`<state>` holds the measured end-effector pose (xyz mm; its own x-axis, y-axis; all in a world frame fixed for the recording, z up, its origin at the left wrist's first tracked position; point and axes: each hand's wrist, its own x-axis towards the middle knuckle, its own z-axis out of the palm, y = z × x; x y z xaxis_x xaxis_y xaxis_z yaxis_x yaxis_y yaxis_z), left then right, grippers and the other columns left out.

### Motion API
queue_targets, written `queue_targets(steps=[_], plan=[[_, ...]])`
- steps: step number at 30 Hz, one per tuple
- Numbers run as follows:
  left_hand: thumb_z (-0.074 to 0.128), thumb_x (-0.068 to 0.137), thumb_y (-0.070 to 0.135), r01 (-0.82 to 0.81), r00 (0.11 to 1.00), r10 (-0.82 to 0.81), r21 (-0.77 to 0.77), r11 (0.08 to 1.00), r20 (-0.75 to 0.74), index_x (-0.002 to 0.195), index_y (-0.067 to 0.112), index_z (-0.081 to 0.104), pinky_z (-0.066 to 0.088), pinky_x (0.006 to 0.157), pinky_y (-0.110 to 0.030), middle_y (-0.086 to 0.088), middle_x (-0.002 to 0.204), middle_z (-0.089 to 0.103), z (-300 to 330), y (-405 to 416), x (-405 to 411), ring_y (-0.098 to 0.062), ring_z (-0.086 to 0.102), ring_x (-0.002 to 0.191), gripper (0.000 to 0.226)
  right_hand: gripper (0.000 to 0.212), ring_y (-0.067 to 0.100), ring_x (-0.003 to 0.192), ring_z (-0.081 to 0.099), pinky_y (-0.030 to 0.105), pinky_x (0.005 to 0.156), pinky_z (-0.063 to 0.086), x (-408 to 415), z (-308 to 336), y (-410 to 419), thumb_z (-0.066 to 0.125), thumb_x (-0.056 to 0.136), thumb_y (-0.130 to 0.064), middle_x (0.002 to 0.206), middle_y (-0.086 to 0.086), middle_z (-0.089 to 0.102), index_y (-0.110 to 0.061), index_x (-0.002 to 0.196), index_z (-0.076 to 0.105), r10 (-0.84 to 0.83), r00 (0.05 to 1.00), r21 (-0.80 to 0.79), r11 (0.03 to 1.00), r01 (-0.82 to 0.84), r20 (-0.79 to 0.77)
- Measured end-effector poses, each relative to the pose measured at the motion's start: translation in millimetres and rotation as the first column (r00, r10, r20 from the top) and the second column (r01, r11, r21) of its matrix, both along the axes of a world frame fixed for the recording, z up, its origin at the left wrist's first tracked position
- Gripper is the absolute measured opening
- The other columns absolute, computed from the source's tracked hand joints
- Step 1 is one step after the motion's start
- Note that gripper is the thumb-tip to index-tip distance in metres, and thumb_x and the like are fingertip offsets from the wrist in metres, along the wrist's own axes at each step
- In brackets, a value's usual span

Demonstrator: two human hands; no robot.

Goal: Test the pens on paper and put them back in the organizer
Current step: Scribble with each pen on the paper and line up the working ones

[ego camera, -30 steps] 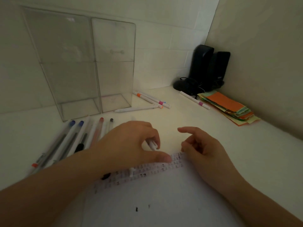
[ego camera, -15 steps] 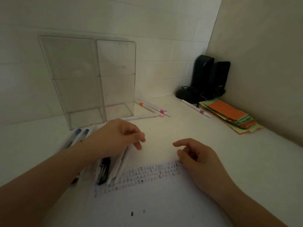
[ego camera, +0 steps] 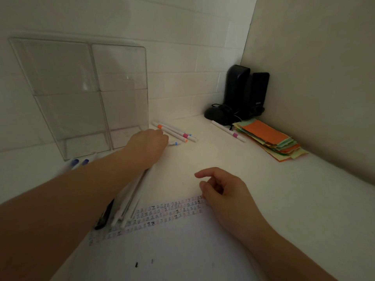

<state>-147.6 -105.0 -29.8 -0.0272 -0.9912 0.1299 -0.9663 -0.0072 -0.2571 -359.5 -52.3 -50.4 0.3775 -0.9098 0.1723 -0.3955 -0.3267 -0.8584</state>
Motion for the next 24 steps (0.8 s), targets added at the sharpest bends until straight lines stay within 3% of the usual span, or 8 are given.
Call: queue_targets(steps=[2, 6, 8, 10, 11, 15, 19, 24], plan=[[0.039, 0.086, 0.001, 0.073, 0.996, -0.075, -0.042, 0.996, -0.052, 0.114, 0.009, 0.053, 0.043, 0.086, -0.038, -0.011, 0.116, 0.052, 1.6, -1.0, 1.9, -0.028, 0.049, 0.109, 0.033, 0.024, 0.003, 0.054, 0.047, 0.014, 0.055, 0.041, 0.0, -0.2, 0.1, 0.053, 0.089, -0.016, 0.068, 0.004, 0.060, -0.038, 0.088, 0.063, -0.008, 1.000, 0.005, 1.000, 0.008, 0.011], [0.049, 0.087, 0.004, 0.178, 0.871, -0.275, -0.259, 0.949, -0.408, 0.114, 0.013, 0.058, 0.037, 0.075, -0.029, -0.008, 0.104, 0.059, 30.2, 14.9, -8.5, -0.025, 0.054, 0.096, 0.030, 0.019, -0.001, 0.051, 0.048, 0.009, 0.052, 0.039, -0.8, 4.5, 0.7, 0.054, 0.090, -0.019, 0.064, 0.001, 0.060, -0.035, 0.088, 0.064, -0.031, 0.996, 0.015, 0.999, 0.029, 0.090], [0.052, 0.089, 0.012, 0.208, 0.689, -0.299, -0.215, 0.954, -0.660, 0.113, 0.023, 0.057, 0.040, 0.071, -0.022, 0.006, 0.097, 0.060, 49.0, 34.6, -23.3, -0.014, 0.057, 0.088, 0.027, 0.013, -0.001, 0.049, 0.048, 0.009, 0.050, 0.037, -1.4, 9.0, 1.7, 0.054, 0.090, -0.026, 0.062, -0.002, 0.060, -0.030, 0.090, 0.066, -0.040, 0.986, 0.029, 0.999, 0.036, 0.161], [0.057, 0.086, 0.013, 0.291, 0.344, -0.196, -0.095, 0.952, -0.918, 0.110, 0.032, 0.056, 0.047, 0.077, -0.024, 0.010, 0.094, 0.064, 58.7, 58.5, -36.2, -0.010, 0.061, 0.084, 0.031, 0.019, 0.002, 0.046, 0.042, 0.013, 0.047, 0.034, -3.1, 15.0, 4.8, 0.053, 0.087, -0.039, 0.062, -0.001, 0.059, -0.027, 0.089, 0.068, -0.024, 0.960, 0.061, 0.998, 0.007, 0.278], [0.059, 0.084, 0.013, 0.331, 0.223, -0.127, -0.047, 0.943, -0.967, 0.109, 0.032, 0.056, 0.049, 0.078, -0.026, 0.009, 0.094, 0.066, 58.9, 69.9, -40.8, -0.010, 0.064, 0.083, 0.031, 0.027, 0.005, 0.047, 0.039, 0.015, 0.046, 0.032, -4.2, 17.7, 6.9, 0.049, 0.086, -0.048, 0.063, 0.000, 0.059, -0.028, 0.086, 0.068, -0.001, 0.943, 0.076, 0.997, -0.026, 0.332], [0.065, 0.078, 0.009, 0.402, -0.005, 0.069, 0.061, 0.914, -0.998, 0.100, 0.021, 0.056, 0.053, 0.077, -0.026, 0.005, 0.082, 0.073, 37.2, 96.6, -58.8, -0.010, 0.067, 0.078, 0.026, 0.033, 0.008, 0.049, 0.036, 0.016, 0.045, 0.030, -6.0, 26.3, 14.7, 0.046, 0.085, -0.050, 0.058, -0.002, 0.053, -0.026, 0.080, 0.069, 0.056, 0.898, 0.147, 0.980, -0.132, 0.436], [0.064, 0.080, 0.021, 0.351, 0.057, 0.080, 0.095, 0.932, -0.995, 0.093, 0.025, 0.055, 0.053, 0.074, -0.023, 0.005, 0.080, 0.073, 14.7, 92.9, -57.1, -0.011, 0.068, 0.079, 0.016, 0.032, 0.011, 0.048, 0.033, 0.021, 0.043, 0.030, -6.7, 25.2, 10.9, 0.046, 0.083, -0.043, 0.059, 0.001, 0.044, -0.015, 0.072, 0.057, -0.069, 0.791, 0.338, 0.924, -0.179, 0.607], [0.059, 0.085, 0.029, 0.352, 0.498, -0.163, 0.026, 0.936, -0.852, 0.087, 0.041, 0.056, 0.044, 0.067, -0.009, 0.017, 0.085, 0.065, 3.8, 90.5, -27.8, 0.007, 0.058, 0.078, 0.013, 0.032, 0.006, 0.034, 0.027, 0.016, 0.030, 0.025, -10.8, 21.7, -1.6, 0.035, 0.093, -0.041, 0.063, 0.003, 0.058, -0.017, 0.074, 0.043, -0.215, 0.613, 0.466, 0.838, -0.284, 0.760]])
